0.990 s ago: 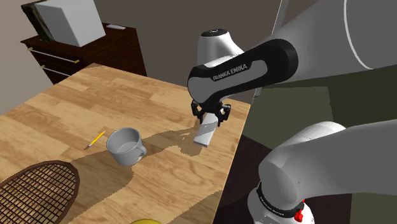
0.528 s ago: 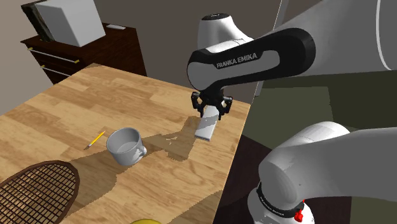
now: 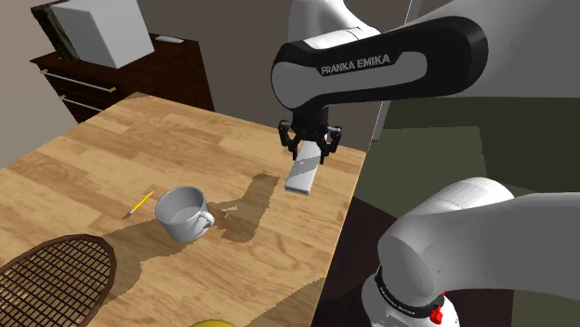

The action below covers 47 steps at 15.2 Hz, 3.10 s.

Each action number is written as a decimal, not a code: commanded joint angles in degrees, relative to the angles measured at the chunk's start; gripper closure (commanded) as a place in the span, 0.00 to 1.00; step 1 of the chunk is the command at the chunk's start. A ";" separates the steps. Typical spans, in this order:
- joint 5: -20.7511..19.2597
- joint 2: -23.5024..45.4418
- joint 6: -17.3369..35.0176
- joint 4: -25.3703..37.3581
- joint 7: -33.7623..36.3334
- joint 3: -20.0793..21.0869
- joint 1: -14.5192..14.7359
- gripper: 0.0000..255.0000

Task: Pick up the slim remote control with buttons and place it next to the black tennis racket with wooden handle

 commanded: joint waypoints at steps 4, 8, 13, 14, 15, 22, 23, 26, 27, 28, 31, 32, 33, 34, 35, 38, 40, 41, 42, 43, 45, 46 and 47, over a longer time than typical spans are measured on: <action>-0.28 -1.20 -4.06 2.86 -0.06 -0.36 -0.10 1.00; 3.65 -5.78 -6.39 0.75 5.28 4.10 3.77 1.00; 9.09 -9.56 -8.88 -0.16 12.49 10.20 8.93 1.00; 10.20 -10.01 -9.27 -0.10 13.98 11.47 9.95 1.00; 11.32 -10.37 -9.62 0.02 15.48 12.77 10.93 1.00; 18.75 -10.09 -10.90 3.01 26.05 22.25 16.66 1.00; 19.69 -9.69 -10.92 3.72 27.55 23.63 17.25 1.00; 22.28 -8.07 -10.78 6.25 31.96 27.89 18.55 1.00; 23.05 -7.41 -10.67 7.21 33.41 29.33 18.83 1.00; 23.76 -6.68 -10.54 8.24 34.87 30.79 19.03 1.00; 25.56 -4.19 -10.02 11.67 39.18 35.25 19.13 1.00; 26.03 -3.27 -9.82 12.93 40.61 36.78 18.99 1.00; 26.43 -2.31 -9.59 14.23 42.05 38.34 18.77 1.00; 26.76 -1.31 -9.36 15.59 43.49 39.94 18.46 1.00; 27.02 -0.28 -9.11 17.00 44.94 41.57 18.06 1.00; 27.37 3.01 -8.34 21.54 49.32 46.81 16.22 1.00; 27.21 5.34 -7.82 24.81 52.30 50.67 14.41 1.00; 27.01 6.54 -7.56 26.52 53.81 52.76 13.30 1.00; 26.74 7.74 -7.32 28.28 55.34 54.97 12.03 1.00; 26.38 8.96 -7.08 30.10 56.89 57.34 10.58 1.00; 25.48 11.34 -6.69 33.89 60.00 62.65 7.02 1.00; 24.96 12.45 -6.55 35.88 61.54 65.65 4.84 1.00; 24.46 13.44 -6.48 37.94 63.03 68.92 2.34 1.00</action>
